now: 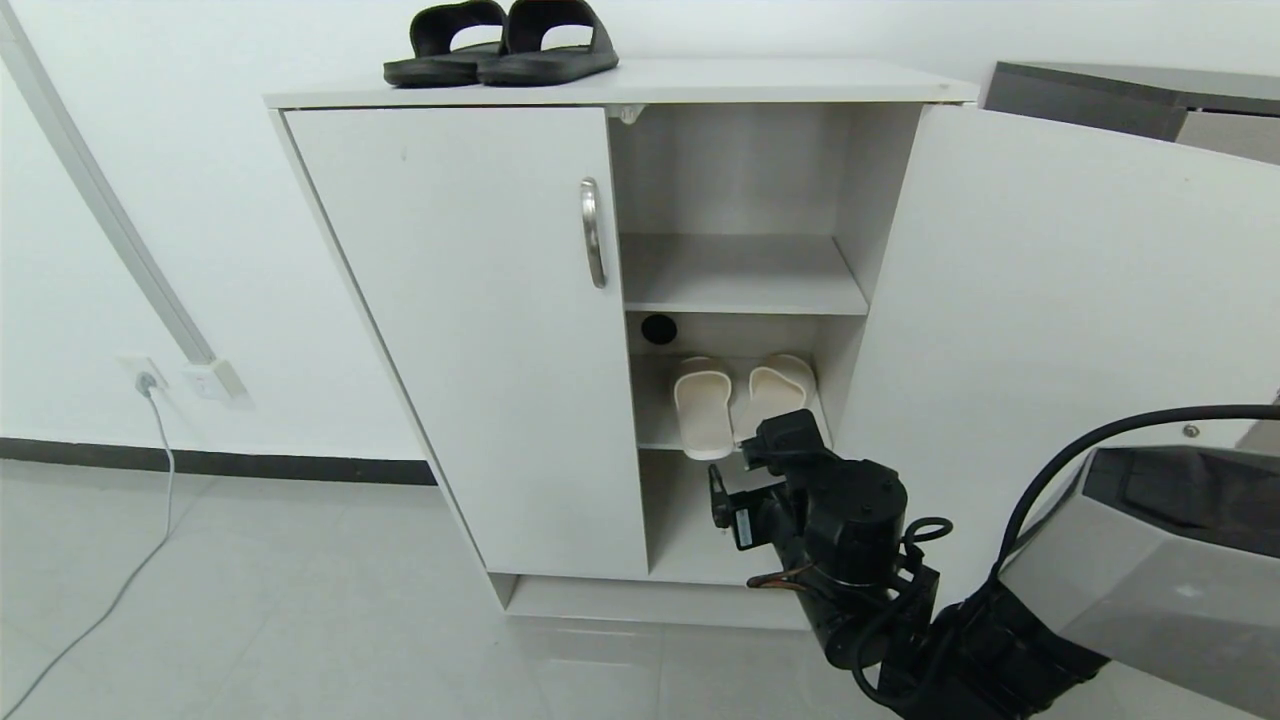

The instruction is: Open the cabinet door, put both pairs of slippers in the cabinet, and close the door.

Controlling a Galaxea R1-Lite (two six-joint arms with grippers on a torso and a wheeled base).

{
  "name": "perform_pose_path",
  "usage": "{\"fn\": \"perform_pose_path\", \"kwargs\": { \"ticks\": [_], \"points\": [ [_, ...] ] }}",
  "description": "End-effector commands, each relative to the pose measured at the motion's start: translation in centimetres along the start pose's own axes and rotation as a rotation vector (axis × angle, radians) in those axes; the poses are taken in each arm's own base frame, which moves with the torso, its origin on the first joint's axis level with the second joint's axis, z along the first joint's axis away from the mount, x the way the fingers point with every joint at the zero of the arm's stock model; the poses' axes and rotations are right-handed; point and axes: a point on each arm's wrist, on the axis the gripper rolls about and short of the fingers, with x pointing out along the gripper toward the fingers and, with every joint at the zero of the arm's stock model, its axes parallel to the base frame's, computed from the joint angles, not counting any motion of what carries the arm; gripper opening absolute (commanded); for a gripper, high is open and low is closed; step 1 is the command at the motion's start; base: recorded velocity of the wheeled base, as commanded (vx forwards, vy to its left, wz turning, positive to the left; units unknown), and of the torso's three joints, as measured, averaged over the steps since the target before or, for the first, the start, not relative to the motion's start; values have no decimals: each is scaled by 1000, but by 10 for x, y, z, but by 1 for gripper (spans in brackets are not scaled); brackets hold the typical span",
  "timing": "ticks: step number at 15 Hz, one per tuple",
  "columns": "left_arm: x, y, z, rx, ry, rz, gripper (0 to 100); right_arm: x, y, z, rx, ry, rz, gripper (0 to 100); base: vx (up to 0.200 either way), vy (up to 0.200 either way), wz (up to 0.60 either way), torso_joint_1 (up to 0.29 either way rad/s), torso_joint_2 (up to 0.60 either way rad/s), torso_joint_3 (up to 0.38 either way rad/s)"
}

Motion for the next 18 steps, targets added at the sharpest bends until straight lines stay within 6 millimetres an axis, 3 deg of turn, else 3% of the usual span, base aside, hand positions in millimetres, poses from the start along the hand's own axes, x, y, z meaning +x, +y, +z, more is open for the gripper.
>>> {"fn": "perform_pose_path", "kwargs": {
  "ticks": [1, 6, 18],
  "points": [
    [0, 0, 0, 3, 1, 1, 0, 0, 0, -2, -1, 4, 0, 100, 0, 0, 0, 0, 0, 0],
    [0, 0, 0, -3, 1, 2, 0, -1, 0, -3, -1, 5, 0, 100, 0, 0, 0, 0, 0, 0],
    [0, 0, 0, -2, 1, 2, 0, -3, -7, -16, -38, 45, 40, 100, 0, 200, 0, 4, 4, 4]
  ]
}}
